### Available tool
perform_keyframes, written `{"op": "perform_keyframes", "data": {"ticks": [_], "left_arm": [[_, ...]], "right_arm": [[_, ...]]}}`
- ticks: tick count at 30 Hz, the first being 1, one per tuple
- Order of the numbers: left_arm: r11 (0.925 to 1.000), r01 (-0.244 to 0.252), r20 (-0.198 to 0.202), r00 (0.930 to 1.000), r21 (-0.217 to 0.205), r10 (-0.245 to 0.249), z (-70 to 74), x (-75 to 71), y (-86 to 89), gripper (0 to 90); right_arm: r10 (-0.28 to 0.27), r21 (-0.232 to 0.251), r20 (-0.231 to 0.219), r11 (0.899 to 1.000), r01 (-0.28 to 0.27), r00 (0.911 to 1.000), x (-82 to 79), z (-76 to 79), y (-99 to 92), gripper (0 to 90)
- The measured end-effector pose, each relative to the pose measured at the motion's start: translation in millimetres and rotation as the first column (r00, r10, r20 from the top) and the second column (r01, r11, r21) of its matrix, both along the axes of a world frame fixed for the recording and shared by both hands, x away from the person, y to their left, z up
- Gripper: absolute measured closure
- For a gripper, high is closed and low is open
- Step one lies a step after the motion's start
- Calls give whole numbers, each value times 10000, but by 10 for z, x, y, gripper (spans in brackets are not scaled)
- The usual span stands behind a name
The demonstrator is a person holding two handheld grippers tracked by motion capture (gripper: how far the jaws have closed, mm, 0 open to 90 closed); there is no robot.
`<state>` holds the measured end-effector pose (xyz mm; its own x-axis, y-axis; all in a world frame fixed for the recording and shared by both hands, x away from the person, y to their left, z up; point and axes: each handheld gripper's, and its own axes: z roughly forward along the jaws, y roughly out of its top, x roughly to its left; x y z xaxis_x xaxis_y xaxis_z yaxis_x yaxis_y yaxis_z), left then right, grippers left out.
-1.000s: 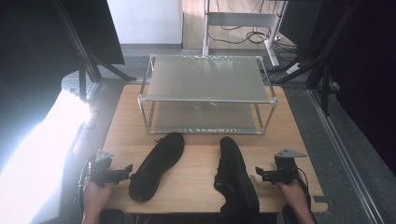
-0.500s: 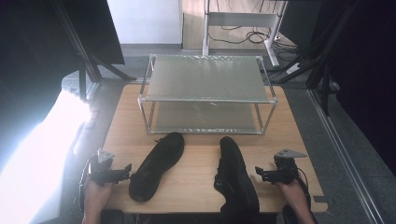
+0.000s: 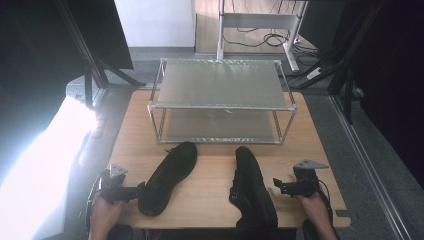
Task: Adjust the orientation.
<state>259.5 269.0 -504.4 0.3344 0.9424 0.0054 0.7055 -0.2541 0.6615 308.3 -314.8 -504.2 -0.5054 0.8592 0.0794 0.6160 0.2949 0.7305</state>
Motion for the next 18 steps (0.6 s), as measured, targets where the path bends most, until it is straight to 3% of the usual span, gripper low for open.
{"op": "perform_keyframes", "data": {"ticks": [6, 15, 18], "left_arm": [[9998, 100, -194, 9998, -165, -103, -2, -18, -23, 53], [9925, 1198, -451, 9917, -229, -1207, -6, -55, -244, 31], [9891, 1471, -542, 9876, -34, -1471, -7, -68, -346, 18]], "right_arm": [[21, 32, 15, 10000, -21, 10000, -1, 7, 4, 28], [47, 37, 13, 10000, -47, 10000, 5, 8, 7, 28], [64, 47, 21, 10000, -64, 10000, 7, 10, 5, 28]]}}
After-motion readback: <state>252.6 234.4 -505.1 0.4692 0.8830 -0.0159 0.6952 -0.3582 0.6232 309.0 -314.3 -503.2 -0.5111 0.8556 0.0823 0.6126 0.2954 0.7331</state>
